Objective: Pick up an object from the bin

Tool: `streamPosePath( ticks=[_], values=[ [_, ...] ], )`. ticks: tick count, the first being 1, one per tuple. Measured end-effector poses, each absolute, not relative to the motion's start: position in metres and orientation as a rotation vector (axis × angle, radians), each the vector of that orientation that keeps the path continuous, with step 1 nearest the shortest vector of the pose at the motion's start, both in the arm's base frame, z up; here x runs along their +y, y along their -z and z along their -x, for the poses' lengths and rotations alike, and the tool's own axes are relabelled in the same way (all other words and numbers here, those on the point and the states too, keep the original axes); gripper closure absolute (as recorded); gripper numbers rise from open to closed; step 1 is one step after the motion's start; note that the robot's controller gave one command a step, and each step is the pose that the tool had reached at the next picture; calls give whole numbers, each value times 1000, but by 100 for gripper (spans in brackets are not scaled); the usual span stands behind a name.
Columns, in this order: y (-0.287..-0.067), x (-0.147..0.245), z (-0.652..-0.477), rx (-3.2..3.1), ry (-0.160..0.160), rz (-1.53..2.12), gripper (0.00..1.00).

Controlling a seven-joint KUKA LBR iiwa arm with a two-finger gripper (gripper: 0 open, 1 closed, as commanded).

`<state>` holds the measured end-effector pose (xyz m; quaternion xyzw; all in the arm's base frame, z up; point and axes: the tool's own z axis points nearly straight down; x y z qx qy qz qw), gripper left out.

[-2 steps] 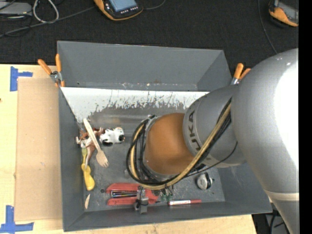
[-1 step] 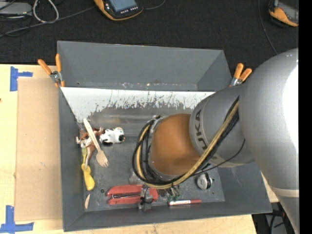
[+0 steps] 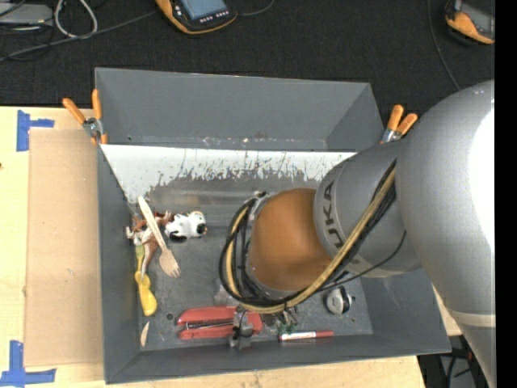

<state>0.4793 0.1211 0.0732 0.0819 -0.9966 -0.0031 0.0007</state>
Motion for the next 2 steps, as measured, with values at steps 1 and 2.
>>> streamPosePath(
  ticks=[1,2],
  values=[
    [-141,121,-481,-3120,7,-243,100],
    [-196,120,-483,-3126,8,-244,100]
  ],
)
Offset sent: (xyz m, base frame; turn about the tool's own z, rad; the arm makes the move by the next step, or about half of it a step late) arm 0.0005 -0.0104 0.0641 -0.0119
